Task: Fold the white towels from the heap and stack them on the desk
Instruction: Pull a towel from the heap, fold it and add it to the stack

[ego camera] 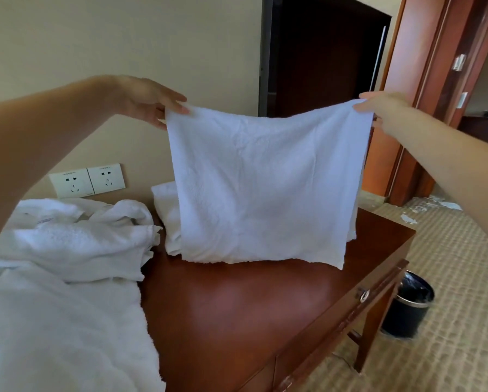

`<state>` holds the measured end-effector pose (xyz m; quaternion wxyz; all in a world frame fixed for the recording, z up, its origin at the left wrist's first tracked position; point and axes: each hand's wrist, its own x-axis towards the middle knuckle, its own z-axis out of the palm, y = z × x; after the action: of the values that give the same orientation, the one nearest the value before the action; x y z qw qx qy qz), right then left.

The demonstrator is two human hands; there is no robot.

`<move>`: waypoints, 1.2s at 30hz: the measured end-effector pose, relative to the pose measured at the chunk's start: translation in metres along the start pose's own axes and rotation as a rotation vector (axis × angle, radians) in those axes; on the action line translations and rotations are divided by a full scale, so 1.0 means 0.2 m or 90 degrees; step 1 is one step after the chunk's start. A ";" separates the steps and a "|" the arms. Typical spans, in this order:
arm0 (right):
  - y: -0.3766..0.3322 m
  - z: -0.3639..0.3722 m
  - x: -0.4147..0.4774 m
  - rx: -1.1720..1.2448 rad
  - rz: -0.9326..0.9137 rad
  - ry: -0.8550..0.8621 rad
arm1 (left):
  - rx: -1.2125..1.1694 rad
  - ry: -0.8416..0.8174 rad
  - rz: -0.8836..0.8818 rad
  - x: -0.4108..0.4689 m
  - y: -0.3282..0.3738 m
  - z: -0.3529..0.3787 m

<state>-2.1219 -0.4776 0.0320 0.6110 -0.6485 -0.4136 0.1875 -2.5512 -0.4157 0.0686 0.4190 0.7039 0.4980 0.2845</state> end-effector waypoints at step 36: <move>0.70 -0.22 -0.87 -0.386 0.057 -0.602 | 0.560 -0.373 -0.315 -0.62 -0.70 0.40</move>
<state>-2.1486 -0.6255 -0.1379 0.1373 -0.6571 -0.6500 0.3562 -2.5934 -0.5347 -0.0912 0.2619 0.7235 0.5825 -0.2619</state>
